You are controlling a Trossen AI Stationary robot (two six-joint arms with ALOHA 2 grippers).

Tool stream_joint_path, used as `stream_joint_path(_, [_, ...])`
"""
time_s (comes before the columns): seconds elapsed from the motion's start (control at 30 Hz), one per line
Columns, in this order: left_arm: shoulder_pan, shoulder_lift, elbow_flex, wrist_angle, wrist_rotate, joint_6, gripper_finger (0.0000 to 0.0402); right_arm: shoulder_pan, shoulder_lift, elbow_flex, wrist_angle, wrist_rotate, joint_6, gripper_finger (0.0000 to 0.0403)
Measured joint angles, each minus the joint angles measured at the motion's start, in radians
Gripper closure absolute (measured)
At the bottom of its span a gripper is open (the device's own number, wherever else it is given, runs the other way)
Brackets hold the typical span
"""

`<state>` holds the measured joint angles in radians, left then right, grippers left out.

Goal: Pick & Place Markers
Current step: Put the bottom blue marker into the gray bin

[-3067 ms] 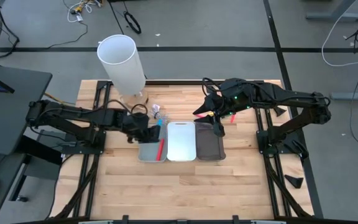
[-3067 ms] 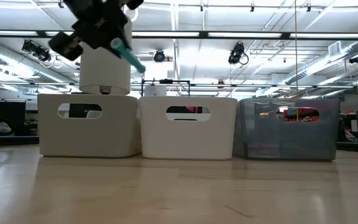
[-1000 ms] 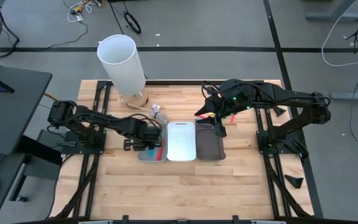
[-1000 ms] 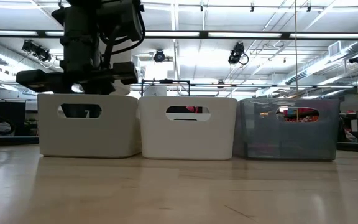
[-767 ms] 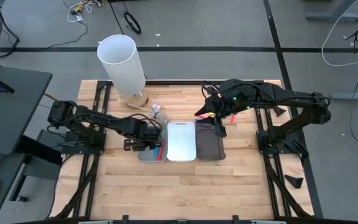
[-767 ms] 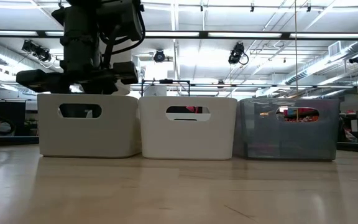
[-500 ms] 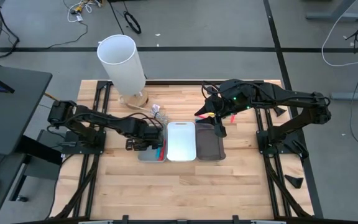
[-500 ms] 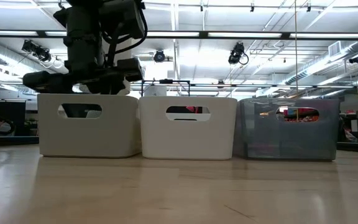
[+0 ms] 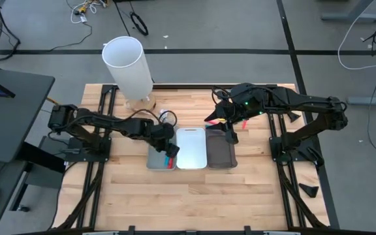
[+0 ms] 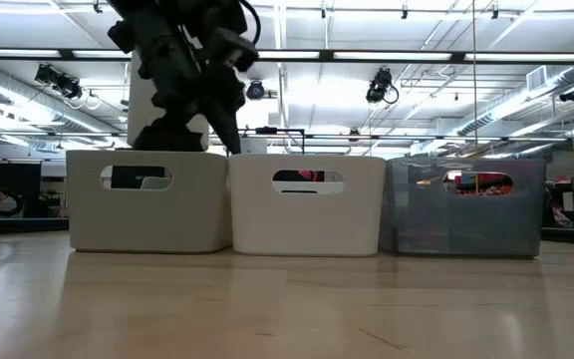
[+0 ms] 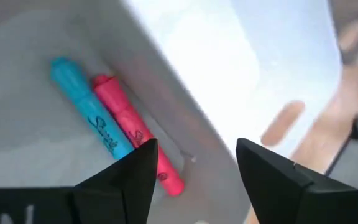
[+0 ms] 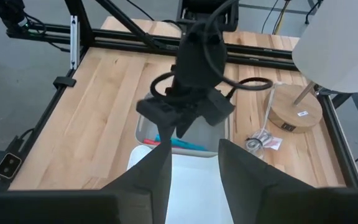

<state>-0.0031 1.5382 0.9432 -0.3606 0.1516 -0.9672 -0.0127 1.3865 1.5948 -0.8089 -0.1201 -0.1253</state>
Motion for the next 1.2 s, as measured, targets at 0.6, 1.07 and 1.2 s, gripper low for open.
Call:
stream_joint_path(0.6, [0.035,-0.217,0.000,0.124,0.128,0.585,0.0189,0.000,0.000,0.001,0.004,0.000,0.086,0.0271])
stream_joint_path(1.07, [0.085,-0.338,0.000,0.480,0.096,0.779,0.0189,0.000,0.003,0.001,0.026,0.000,0.182,0.0271])
stream_joint_path(1.2, [0.110,-0.352,0.000,0.615,0.108,0.782,0.0189,0.000,0.004,0.001,0.032,0.000,0.202,0.0271])
